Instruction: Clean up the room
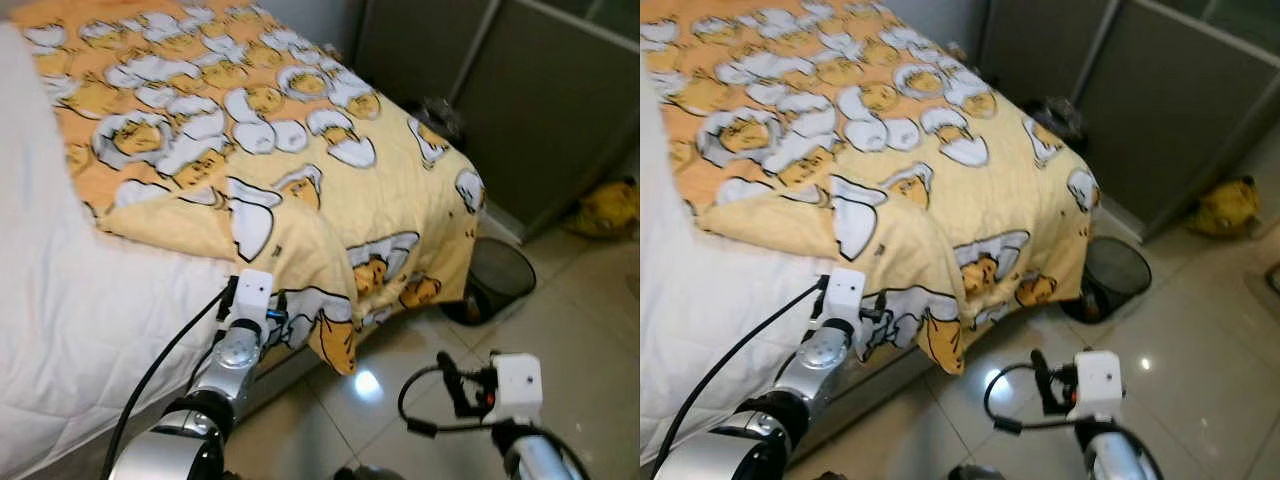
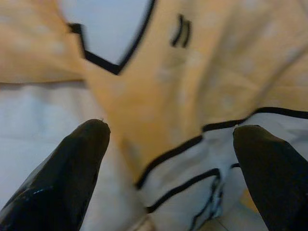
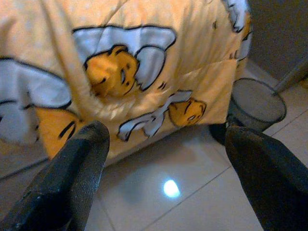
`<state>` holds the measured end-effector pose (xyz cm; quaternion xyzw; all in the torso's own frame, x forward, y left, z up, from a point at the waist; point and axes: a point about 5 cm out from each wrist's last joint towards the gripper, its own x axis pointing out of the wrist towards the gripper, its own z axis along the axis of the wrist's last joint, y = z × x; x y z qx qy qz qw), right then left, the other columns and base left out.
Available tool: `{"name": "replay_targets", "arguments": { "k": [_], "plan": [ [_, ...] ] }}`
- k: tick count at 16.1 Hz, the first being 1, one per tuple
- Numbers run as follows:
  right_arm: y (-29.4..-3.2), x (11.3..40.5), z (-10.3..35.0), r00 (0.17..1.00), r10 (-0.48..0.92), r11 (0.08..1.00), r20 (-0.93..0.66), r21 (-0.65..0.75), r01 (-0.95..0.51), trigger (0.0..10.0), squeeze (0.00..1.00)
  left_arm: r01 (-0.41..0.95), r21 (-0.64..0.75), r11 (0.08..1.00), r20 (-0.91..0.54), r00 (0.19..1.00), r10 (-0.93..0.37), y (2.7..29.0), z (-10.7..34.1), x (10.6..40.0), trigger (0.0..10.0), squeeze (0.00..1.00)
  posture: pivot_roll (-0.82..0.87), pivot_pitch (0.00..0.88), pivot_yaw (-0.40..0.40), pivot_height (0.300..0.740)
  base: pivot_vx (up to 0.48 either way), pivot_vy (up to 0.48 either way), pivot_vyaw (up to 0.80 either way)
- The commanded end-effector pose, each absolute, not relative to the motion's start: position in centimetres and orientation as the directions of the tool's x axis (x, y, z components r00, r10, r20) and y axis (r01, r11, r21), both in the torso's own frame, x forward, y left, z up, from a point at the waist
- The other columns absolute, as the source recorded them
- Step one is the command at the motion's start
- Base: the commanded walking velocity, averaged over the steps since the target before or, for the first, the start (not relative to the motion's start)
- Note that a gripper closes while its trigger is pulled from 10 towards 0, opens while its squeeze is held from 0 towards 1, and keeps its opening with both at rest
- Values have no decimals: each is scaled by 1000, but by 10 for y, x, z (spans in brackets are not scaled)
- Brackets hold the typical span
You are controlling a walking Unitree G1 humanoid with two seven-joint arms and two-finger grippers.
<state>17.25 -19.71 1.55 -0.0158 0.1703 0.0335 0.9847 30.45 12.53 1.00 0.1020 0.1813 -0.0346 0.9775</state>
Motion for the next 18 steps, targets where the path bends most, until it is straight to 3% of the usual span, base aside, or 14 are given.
{"name": "replay_targets", "arguments": {
  "k": [1,4,7,10,15,16,18],
  "plan": [
    [-195,174,23,945,77,995,-317,-33,-92,10000,0,113,193,975,-348,937,-40,120,15,310,10000,0,-183,113,-99,740,0,0,0],
    [-194,161,29,939,76,995,-334,-28,-91,10000,0,36,244,969,-335,941,49,129,19,314,10000,0,-206,141,-101,740,0,0,0],
    [-194,145,30,925,85,995,-370,-21,-100,10000,0,32,189,981,-368,929,40,126,15,311,10000,0,-218,172,-105,740,0,0,0],
    [-183,136,28,890,187,981,-415,24,-195,10000,0,-49,89,995,-425,902,83,130,7,306,10000,0,-222,199,-112,740,0,0,0],
    [-164,123,26,832,294,953,-470,76,-294,10000,0,-19,44,999,-489,871,39,119,5,308,10000,0,-237,207,-117,740,0,0,0],
    [-164,124,27,834,289,955,-471,75,-289,10000,0,-29,50,998,-497,866,51,121,6,309,0,0,-243,204,-114,740,0,0,0],
    [-167,126,31,841,274,959,-467,70,-273,10000,0,-34,39,999,-498,866,49,121,9,312,0,0,-255,202,-110,740,0,0,0]
  ]
}}
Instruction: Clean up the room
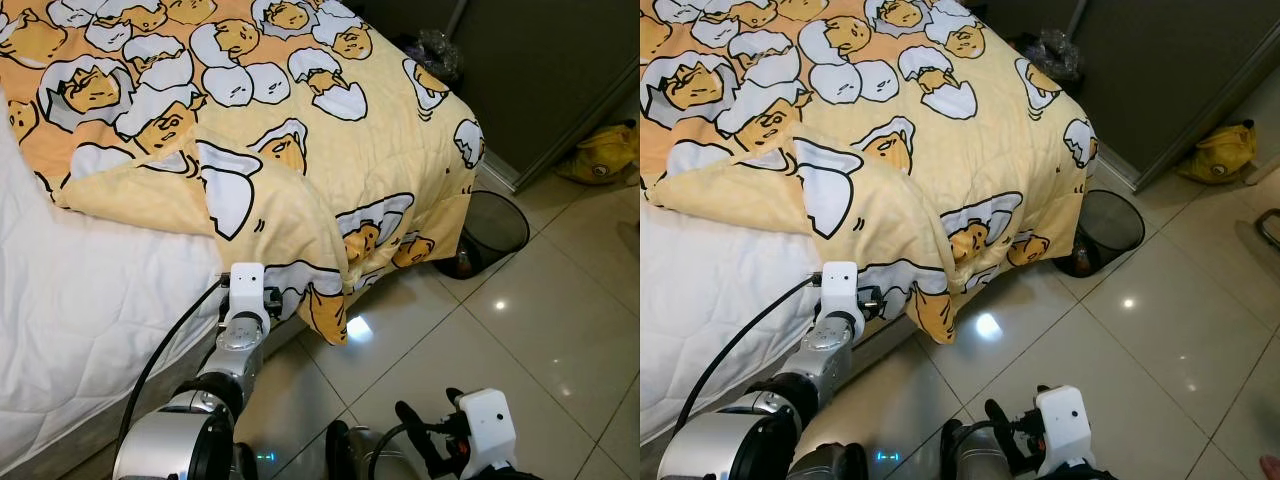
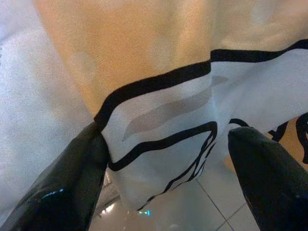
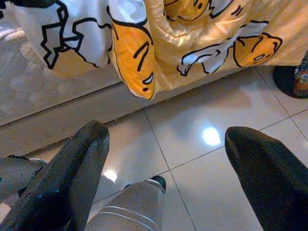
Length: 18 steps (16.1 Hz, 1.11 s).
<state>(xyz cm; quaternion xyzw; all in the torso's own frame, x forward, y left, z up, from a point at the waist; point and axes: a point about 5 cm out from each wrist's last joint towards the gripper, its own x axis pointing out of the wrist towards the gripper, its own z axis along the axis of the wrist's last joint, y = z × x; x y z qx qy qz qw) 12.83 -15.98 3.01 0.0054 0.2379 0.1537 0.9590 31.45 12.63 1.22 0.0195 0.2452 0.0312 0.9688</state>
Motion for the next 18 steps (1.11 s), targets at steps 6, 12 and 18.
{"name": "replay_targets", "arguments": {
  "k": [6,12,18],
  "plan": [
    [-170,134,37,850,276,958,-448,60,-280,10000,0,-60,-11,998,-488,872,47,128,15,319,0,0,-268,206,-99,740,0,0,0],
    [-167,144,38,867,253,966,-429,67,-248,10000,0,20,42,999,-526,851,5,129,3,308,0,0,-259,201,-90,740,0,0,0],
    [-170,152,41,859,278,956,-429,38,-291,10000,0,49,74,996,-511,859,-4,130,6,310,0,0,-269,188,-116,740,0,0,0]
  ]
}}
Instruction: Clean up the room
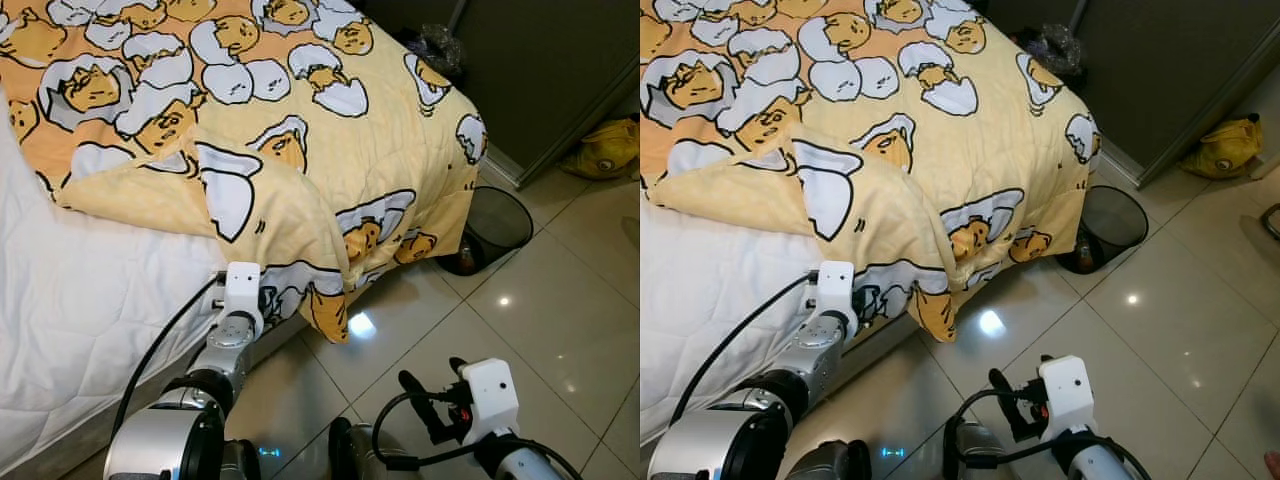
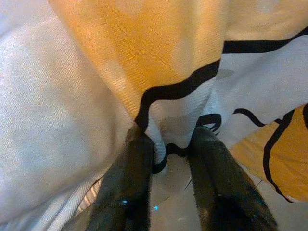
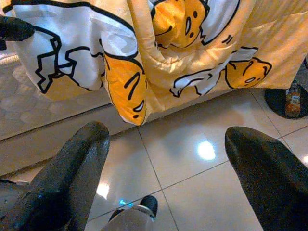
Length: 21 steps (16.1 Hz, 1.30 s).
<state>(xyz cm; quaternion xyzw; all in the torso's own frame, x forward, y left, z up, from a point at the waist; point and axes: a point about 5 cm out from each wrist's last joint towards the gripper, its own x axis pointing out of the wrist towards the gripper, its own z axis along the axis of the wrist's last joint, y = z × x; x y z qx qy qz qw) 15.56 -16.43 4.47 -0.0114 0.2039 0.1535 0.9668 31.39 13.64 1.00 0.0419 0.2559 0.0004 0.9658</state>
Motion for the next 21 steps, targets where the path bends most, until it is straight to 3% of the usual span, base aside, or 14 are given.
{"name": "replay_targets", "arguments": {
  "k": [1,6,9,12,13,14,17,21],
  "plan": [
    [-170,151,41,860,278,956,-428,37,-291,10000,0,58,76,995,-509,861,-11,129,7,311,0,0,-273,178,-118,740,0,0,0],
    [-173,151,41,860,267,959,-436,34,-281,10000,0,135,123,983,-519,853,-52,120,6,310,0,0,-285,173,-119,740,0,0,0],
    [-170,156,39,862,268,959,-430,38,-280,10000,0,139,147,979,-526,850,-41,128,0,304,0,0,-266,150,-100,740,0,0,0],
    [-157,187,28,867,294,953,-402,52,-299,10000,0,181,213,960,-566,824,-30,154,-16,286,0,0,-155,0,-22,740,0,0,0],
    [-157,187,28,867,294,953,-402,52,-299,10000,0,181,213,960,-566,824,-30,154,-16,286,0,0,-155,0,-22,740,0,0,0],
    [-153,200,27,870,311,948,-382,56,-315,10000,0,193,192,962,-564,824,-52,157,-17,285,10000,0,-101,0,-1,740,0,0,0],
    [-153,218,24,884,286,957,-370,70,-281,10000,0,209,205,956,-508,858,-78,160,-9,290,10000,0,-65,0,-9,740,0,0,0],
    [-152,230,25,883,307,949,-354,49,-310,10000,0,224,203,953,-544,835,-81,154,-16,284,10000,0,-87,0,-12,740,-363,0,0]
  ]
}}
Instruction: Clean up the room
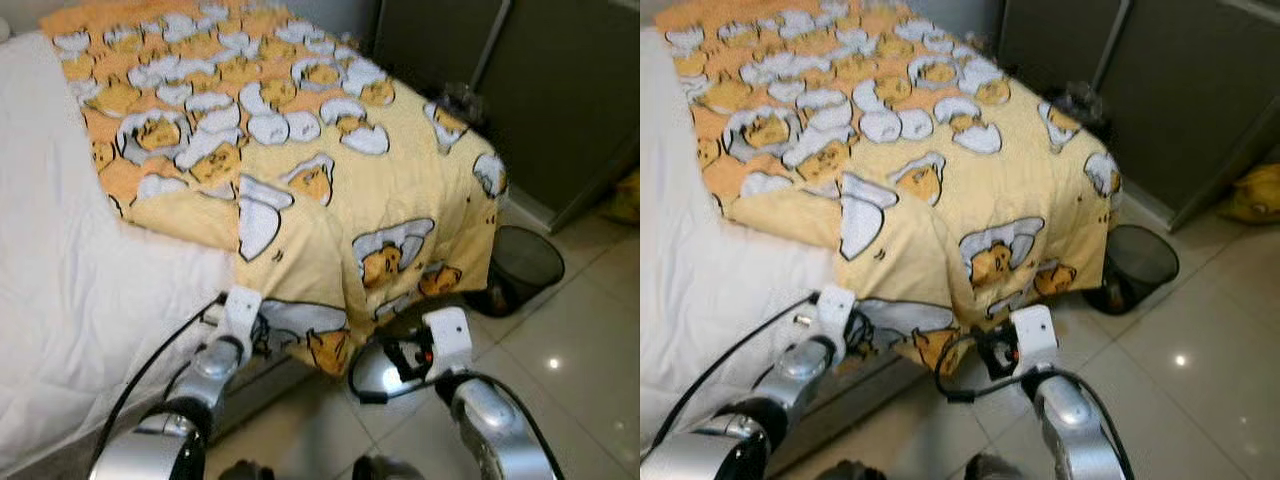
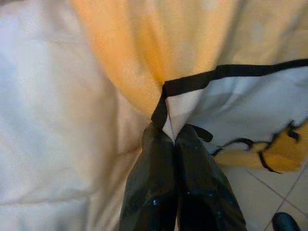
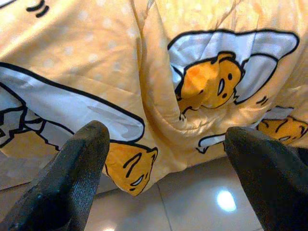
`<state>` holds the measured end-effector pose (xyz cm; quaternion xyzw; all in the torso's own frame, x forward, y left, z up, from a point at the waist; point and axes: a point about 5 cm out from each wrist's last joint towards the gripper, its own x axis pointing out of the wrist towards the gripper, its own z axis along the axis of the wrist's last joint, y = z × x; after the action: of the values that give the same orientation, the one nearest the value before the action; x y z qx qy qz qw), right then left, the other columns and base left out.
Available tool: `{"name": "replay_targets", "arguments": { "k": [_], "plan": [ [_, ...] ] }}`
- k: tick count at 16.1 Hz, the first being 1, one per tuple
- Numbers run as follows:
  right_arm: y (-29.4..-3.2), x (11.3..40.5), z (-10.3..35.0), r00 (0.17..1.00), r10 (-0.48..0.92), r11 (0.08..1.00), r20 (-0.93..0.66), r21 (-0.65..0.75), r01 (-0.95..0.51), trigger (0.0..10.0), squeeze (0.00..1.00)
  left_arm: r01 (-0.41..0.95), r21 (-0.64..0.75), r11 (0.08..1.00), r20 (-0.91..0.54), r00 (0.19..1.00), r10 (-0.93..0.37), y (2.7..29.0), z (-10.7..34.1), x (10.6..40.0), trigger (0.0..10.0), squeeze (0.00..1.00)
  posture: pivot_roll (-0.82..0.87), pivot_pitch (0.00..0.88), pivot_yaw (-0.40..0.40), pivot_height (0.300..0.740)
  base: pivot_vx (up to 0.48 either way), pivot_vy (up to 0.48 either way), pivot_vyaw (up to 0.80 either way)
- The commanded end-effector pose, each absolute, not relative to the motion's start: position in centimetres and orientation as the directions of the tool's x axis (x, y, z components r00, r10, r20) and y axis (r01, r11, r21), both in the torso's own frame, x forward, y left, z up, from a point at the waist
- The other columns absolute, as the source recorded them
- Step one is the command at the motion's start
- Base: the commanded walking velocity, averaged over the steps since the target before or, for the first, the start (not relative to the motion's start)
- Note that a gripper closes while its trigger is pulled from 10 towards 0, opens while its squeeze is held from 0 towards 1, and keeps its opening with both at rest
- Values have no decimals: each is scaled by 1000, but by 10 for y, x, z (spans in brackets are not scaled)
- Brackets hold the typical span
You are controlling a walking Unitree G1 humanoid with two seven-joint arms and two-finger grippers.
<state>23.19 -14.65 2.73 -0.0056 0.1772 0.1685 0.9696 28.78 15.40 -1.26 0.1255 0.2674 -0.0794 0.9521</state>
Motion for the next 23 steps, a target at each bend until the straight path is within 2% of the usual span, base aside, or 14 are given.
{"name": "replay_targets", "arguments": {
  "k": [1,4,5,7,8,13,14,16,17,18,19,20,22,23],
  "plan": [
    [-156,232,25,886,307,949,-349,38,-314,10000,0,258,185,948,-563,819,-113,147,-21,279,10000,0,-95,0,-12,740,-379,0,0],
    [-160,232,28,877,334,938,-345,31,-346,10000,0,435,185,881,-610,754,-243,122,-32,265,10000,0,-108,0,-13,740,-126,0,0],
    [-160,232,28,870,350,932,-346,34,-362,10000,0,561,199,804,-666,679,-309,107,-41,252,10000,0,-109,0,-14,740,0,0,0],
    [-163,232,24,865,348,932,-363,33,-361,10000,0,727,145,672,-724,541,-428,83,-51,233,10000,0,-110,0,-21,740,0,0,0],
    [-162,232,23,860,357,928,-364,34,-371,10000,0,771,157,617,-736,508,-447,75,-52,229,10000,0,-108,0,-23,740,0,0,0],
    [-162,235,23,852,374,920,-366,31,-391,10000,0,801,157,577,-761,470,-446,63,-54,225,10000,0,-122,0,-23,740,0,0,0],
    [-162,236,24,852,377,918,-364,26,-396,10000,0,782,166,601,-767,485,-419,68,-55,225,10000,1000,-123,0,-26,740,0,0,0],
    [-161,235,23,851,381,916,-363,24,-400,10000,0,767,184,614,-763,506,-403,73,-54,228,10000,1000,-115,0,-27,740,0,0,0],
    [-163,235,23,861,365,923,-355,19,-384,10000,0,740,175,649,-748,529,-402,80,-53,232,10000,1000,-103,0,-23,740,0,0,0],
    [-166,236,26,882,329,940,-338,23,-341,10000,0,709,182,681,-725,564,-394,86,-50,236,10000,1000,-89,0,-18,740,0,0,0],
    [-172,239,29,909,274,960,-315,36,-277,10000,0,619,191,762,-665,652,-364,98,-42,249,10000,1000,-73,0,-10,740,0,0,0],
    [-177,244,36,935,221,975,-278,36,-220,10000,0,426,181,886,-516,809,-283,115,-16,278,10000,1000,-64,0,-2,740,0,0,0],
    [-186,254,46,965,138,990,-221,59,-128,10000,0,211,137,968,-267,949,-169,137,24,306,10000,1000,-21,0,2,740,0,0,0],
    [-190,262,54,979,91,995,-184,67,-80,10000,0,86,119,989,-112,991,-73,153,51,310,10000,1000,-10,0,-4,740,0,0,0]
  ]
}}
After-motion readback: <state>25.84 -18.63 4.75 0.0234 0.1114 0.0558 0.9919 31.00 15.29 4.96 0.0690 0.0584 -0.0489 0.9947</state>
